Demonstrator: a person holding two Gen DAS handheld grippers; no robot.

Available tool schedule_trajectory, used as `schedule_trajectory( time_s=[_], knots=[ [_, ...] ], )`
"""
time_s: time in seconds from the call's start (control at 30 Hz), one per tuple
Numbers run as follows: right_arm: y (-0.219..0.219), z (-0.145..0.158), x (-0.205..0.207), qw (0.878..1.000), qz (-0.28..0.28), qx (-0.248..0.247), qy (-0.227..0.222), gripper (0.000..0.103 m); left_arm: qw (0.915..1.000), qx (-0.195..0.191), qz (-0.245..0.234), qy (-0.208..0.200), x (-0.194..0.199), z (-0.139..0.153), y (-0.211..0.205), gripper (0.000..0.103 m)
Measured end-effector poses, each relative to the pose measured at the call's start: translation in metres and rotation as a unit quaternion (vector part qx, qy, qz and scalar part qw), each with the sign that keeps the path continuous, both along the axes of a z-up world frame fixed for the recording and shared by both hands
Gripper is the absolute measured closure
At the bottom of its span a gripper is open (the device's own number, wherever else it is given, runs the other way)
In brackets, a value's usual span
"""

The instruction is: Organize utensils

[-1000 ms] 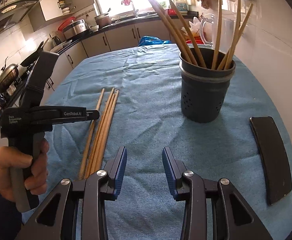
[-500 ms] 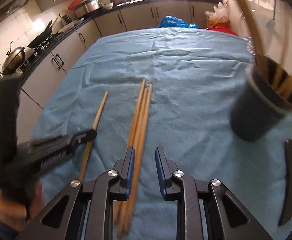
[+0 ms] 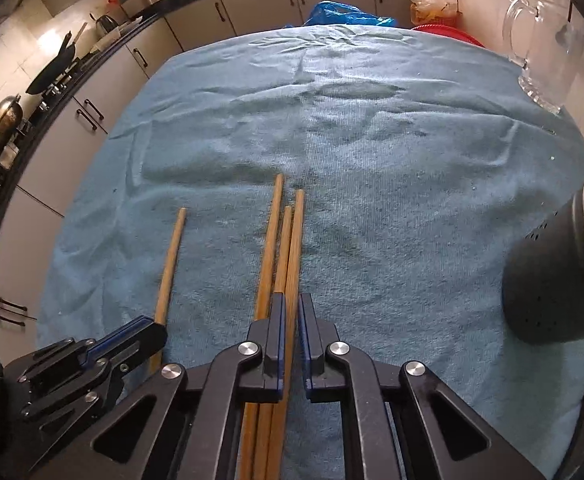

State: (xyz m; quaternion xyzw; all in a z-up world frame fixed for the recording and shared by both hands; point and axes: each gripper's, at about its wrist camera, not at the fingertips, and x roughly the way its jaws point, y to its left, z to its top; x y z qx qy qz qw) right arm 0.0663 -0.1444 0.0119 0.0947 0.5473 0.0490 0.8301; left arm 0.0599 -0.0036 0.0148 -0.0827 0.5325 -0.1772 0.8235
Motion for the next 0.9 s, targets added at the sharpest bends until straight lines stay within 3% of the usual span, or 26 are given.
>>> schedule_trajectory(
  time_s=[0.23,0.5,0.7,0.9],
  knots=[
    [0.002,-0.004,0.011,1.000,0.008,-0.020,0.011,0.095,1.0000,0.007,0.004,0.006,0.014,0.001,-0.007,0.092],
    [-0.002,0.000,0.010,1.000,0.018,-0.012,-0.004,0.096,0.9997,0.007,0.009,-0.023,0.014,0.005,-0.006,0.096],
    [-0.012,0.049,-0.026,0.996,0.012,0.013,-0.092,0.096,0.9960,-0.027,0.019,-0.083,-0.007,0.050,0.004,0.096],
    [-0.023,0.096,-0.078,0.981,0.003,0.026,-0.194,0.096,0.9856,-0.053,0.029,-0.158,-0.041,0.102,0.013,0.096]
  ],
)
